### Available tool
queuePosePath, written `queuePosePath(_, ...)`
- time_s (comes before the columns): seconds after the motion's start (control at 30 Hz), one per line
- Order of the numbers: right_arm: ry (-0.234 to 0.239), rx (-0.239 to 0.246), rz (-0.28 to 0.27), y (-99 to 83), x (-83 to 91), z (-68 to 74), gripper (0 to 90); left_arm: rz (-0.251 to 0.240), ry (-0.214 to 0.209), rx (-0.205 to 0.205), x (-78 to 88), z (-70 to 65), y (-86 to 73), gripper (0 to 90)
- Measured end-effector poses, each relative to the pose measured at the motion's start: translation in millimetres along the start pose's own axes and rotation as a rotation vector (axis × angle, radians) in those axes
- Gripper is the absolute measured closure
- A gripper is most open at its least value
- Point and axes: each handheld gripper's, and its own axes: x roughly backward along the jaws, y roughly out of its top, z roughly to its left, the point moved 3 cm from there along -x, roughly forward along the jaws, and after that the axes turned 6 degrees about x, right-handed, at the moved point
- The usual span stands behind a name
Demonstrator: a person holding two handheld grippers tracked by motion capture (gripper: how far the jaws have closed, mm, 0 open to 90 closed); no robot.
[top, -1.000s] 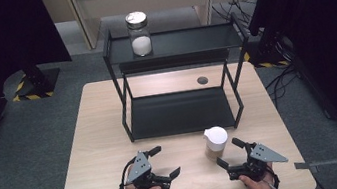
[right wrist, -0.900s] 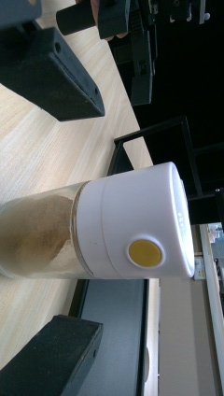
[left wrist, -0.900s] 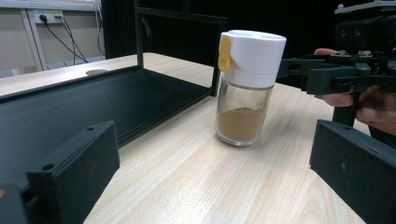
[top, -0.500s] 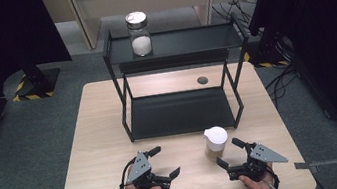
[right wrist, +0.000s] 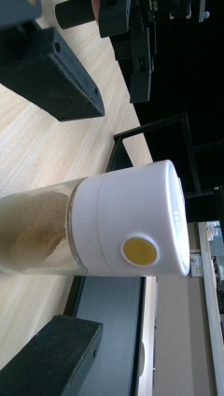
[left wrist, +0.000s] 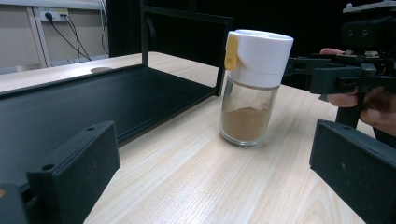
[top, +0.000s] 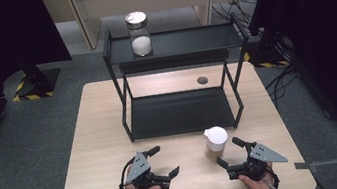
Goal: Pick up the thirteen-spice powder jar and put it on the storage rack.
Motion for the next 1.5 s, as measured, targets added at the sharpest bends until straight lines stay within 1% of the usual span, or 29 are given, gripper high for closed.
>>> queuePosePath(0.2, -0.006, 0.023, 0.005, 2.1, -5.9, 1.6, 0.7, -0.001, -0.002, -0.001, 0.0, 0.4, 0.5, 0.9)
queuePosePath(0.4, -0.016, 0.026, 0.012, 3.8, -11.2, 1.5, 0.7, 0.004, -0.001, 0.004, -0.9, -0.1, -0.1, 0.9)
queuePosePath(0.63, -0.009, 0.043, 0.026, 6.9, -21.8, -0.7, 0.7, 0.009, -0.002, 0.007, -1.7, 0.1, -1.2, 0.9)
queuePosePath(0.83, -0.008, 0.049, 0.041, 7.6, -29.4, -3.6, 1.3, 0.009, -0.004, 0.01, -2.0, -0.3, -1.7, 1.0)
queuePosePath(0.9, 0.0, 0.055, 0.046, 8.0, -32.4, -4.0, 3.0, 0.009, -0.003, 0.009, -2.0, -0.5, -1.7, 1.0)
queuePosePath(1.0, 0.001, 0.062, 0.054, 8.5, -35.7, -4.4, 6.3, 0.008, -0.004, 0.01, -1.7, -0.5, -1.7, 1.0)
queuePosePath(1.17, 0.003, 0.068, 0.07, 8.8, -39.9, -6.7, 14.2, 0.007, -0.005, 0.008, -1.5, -0.5, -1.5, 1.0)
queuePosePath(1.23, 0.002, 0.079, 0.077, 9.5, -40.9, -6.6, 18.1, 0.01, -0.007, 0.008, -1.6, -0.6, -1.4, 1.1)
queuePosePath(1.33, -0.009, 0.082, 0.091, 10.0, -41.7, -6.4, 22.5, 0.011, -0.008, 0.007, -1.7, -0.7, -1.5, 1.2)
queuePosePath(1.5, 0.002, 0.087, 0.098, 10.8, -42.1, -7.0, 29.7, 0.012, -0.008, 0.01, -2.0, -0.3, -1.9, 1.2)
